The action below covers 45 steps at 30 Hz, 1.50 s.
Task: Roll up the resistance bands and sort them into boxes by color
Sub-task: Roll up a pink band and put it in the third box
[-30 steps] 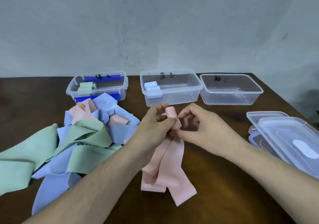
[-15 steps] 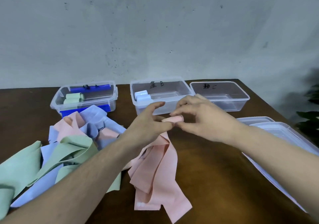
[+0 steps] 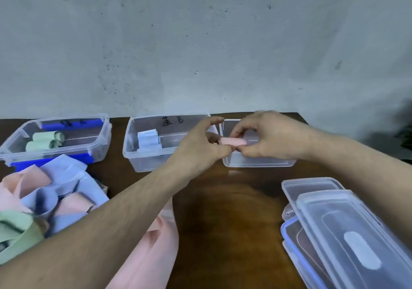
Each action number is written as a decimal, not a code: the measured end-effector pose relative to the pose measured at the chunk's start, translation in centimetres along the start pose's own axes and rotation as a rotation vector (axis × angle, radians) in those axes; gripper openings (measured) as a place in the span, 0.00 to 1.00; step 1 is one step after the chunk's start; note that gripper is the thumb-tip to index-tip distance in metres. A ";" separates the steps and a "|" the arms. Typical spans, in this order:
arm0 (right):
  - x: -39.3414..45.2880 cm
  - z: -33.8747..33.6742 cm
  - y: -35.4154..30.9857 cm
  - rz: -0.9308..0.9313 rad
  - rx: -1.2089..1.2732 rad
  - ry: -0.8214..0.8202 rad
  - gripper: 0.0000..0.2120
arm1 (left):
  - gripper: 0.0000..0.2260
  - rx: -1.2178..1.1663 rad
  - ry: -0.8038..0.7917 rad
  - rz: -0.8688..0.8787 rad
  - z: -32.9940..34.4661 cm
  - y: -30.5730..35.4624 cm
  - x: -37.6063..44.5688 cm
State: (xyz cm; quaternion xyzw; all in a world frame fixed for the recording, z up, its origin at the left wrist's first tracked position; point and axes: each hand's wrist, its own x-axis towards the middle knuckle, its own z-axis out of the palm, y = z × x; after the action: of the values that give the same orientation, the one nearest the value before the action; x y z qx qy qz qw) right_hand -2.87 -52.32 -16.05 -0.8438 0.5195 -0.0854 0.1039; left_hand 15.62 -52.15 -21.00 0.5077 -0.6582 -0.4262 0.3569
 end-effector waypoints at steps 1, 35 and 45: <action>0.5 -0.5 1.1 0.026 0.028 -0.002 0.12 | 0.22 0.046 0.034 0.035 0.4 0.0 0.7; 10.2 6.5 7.7 0.103 -0.619 -0.068 0.13 | 0.10 0.877 -0.008 0.645 2.0 -4.2 4.5; 10.4 7.4 8.1 0.102 -0.522 -0.030 0.13 | 0.10 0.859 0.031 0.692 2.1 -4.7 4.8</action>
State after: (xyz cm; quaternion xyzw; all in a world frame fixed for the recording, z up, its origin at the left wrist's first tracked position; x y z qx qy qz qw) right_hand -3.31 -64.50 -24.89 -0.8161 0.5640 0.0692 -0.1053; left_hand 14.31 -56.92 -25.93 0.3679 -0.8960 0.0305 0.2468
